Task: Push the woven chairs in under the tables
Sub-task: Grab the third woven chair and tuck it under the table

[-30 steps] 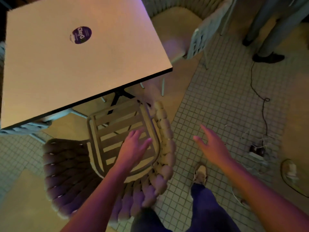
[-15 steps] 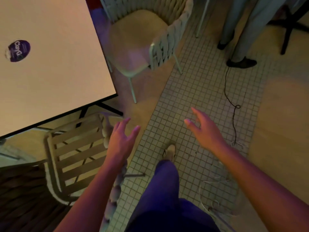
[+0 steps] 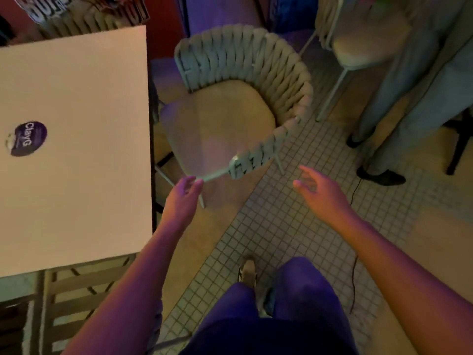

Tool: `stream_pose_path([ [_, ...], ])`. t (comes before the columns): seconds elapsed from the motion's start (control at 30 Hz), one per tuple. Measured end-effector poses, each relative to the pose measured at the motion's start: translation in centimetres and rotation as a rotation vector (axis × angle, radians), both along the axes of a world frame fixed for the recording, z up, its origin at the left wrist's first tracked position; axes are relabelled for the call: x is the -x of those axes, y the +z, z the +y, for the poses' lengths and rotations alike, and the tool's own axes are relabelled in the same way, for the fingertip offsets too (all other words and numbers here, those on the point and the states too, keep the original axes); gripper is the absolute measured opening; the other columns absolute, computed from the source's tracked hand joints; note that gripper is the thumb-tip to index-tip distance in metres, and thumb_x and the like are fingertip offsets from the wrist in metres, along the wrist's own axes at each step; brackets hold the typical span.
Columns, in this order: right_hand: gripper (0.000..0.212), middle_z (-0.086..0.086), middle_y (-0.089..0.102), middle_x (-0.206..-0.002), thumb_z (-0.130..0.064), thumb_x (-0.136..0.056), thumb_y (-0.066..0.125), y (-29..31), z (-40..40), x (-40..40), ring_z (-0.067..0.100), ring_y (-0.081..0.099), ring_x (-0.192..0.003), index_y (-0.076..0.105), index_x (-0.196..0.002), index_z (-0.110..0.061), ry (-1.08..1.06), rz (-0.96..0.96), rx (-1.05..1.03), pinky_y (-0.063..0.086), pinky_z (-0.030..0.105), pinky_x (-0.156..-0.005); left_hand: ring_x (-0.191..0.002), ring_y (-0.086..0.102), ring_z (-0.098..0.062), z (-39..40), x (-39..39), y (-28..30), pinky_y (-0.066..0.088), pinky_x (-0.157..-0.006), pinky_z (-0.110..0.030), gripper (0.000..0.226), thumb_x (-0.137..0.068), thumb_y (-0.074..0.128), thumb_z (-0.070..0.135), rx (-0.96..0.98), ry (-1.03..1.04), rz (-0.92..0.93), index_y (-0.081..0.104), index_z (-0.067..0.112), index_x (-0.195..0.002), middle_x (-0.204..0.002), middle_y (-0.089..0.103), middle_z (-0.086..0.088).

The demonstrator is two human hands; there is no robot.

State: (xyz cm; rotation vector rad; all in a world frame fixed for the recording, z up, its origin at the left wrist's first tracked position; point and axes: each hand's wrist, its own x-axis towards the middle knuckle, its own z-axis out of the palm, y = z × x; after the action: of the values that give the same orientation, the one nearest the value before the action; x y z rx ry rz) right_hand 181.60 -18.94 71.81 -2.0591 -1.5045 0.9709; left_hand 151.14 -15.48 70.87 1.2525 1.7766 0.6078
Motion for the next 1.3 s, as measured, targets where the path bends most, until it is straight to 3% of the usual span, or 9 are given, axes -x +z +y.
stream_pose_path([
  [0.13,0.051,0.004,0.06,-0.132,-0.042,-0.093,0.053,-0.6,7.0,-4.5,0.019,0.057,-0.118,0.047,-0.139,-0.023,0.027,-0.021,0.025,0.046,0.04,-0.099,-0.101,0.058,-0.017,4.3,-2.6,-1.8,0.042,-0.081,-0.032,0.04,-0.091,0.053,0.044,0.078,0.125,-0.005,0.059,0.02,-0.123,-0.12,0.064,-0.005],
  [0.23,0.05,0.003,0.059,-0.133,-0.042,-0.093,0.053,-1.6,13.5,-8.0,0.017,0.057,-0.118,0.047,-0.139,-0.024,0.068,-0.02,0.037,0.046,0.034,-0.096,-0.102,0.064,-0.033,6.7,-4.9,-3.4,0.05,-0.085,-0.044,0.043,-0.09,0.055,0.044,0.135,0.231,0.015,0.06,0.018,-0.122,-0.115,0.067,-0.01],
  [0.3,0.05,0.003,0.058,-0.135,-0.041,-0.093,0.053,-2.0,18.6,-10.0,0.017,0.056,-0.119,0.047,-0.139,-0.024,0.146,-0.023,0.022,0.043,0.029,-0.091,-0.097,0.065,-0.039,8.4,-6.7,-4.1,0.052,-0.081,-0.046,0.043,-0.089,0.057,0.043,0.146,0.282,0.054,0.06,0.015,-0.121,-0.109,0.068,-0.011],
  [0.53,0.05,0.006,0.056,-0.136,-0.039,-0.09,0.056,-3.0,34.0,-13.4,0.021,0.056,-0.12,0.048,-0.138,-0.024,0.374,-0.059,0.052,0.047,0.042,-0.098,-0.096,0.063,-0.023,14.8,-11.5,-4.6,0.047,-0.081,-0.036,0.042,-0.089,0.057,0.04,0.223,0.52,0.074,0.06,0.017,-0.123,-0.109,0.067,-0.003],
  [0.67,0.05,0.007,0.059,-0.133,-0.035,-0.088,0.06,-4.6,40.8,-12.1,0.021,0.057,-0.117,0.05,-0.136,-0.021,0.523,-0.128,0.043,0.047,0.035,-0.095,-0.096,0.057,-0.015,16.9,-12.7,-5.3,0.04,-0.08,-0.031,0.041,-0.09,0.057,0.04,0.232,0.654,0.078,0.06,0.017,-0.124,-0.105,0.061,0.005],
  [0.83,0.052,0.003,0.059,-0.131,-0.041,-0.087,0.057,-6.3,48.4,-9.2,0.02,0.056,-0.119,0.05,-0.135,-0.025,0.681,-0.21,-0.003,0.048,0.041,-0.095,-0.096,0.057,-0.019,21.0,-12.7,-9.3,0.038,-0.082,-0.031,0.038,-0.09,0.059,0.032,0.276,0.827,-0.027,0.061,0.013,-0.122,-0.103,0.062,-0.001],
  [1.03,0.053,-0.001,0.057,-0.133,-0.045,-0.089,0.055,-6.4,54.4,-4.9,0.015,0.054,-0.122,0.045,-0.138,-0.029,0.859,-0.268,-0.024,0.043,0.03,-0.092,-0.094,0.058,-0.019,23.9,-12.0,-9.8,0.04,-0.08,-0.033,0.039,-0.089,0.059,0.037,0.298,0.955,-0.071,0.06,0.017,-0.122,-0.106,0.065,-0.003],
  [1.3,0.068,0.002,0.039,-0.152,-0.043,-0.092,0.052,-6.8,61.4,1.3,0.02,0.04,-0.137,0.02,-0.151,-0.032,1.112,-0.263,-0.01,0.043,0.042,-0.105,-0.099,0.058,-0.019,24.9,-14.0,-9.2,0.042,-0.083,-0.034,0.037,-0.091,0.057,0.033,0.328,1.252,-0.118,0.06,0.014,-0.124,-0.112,0.064,-0.004],
])
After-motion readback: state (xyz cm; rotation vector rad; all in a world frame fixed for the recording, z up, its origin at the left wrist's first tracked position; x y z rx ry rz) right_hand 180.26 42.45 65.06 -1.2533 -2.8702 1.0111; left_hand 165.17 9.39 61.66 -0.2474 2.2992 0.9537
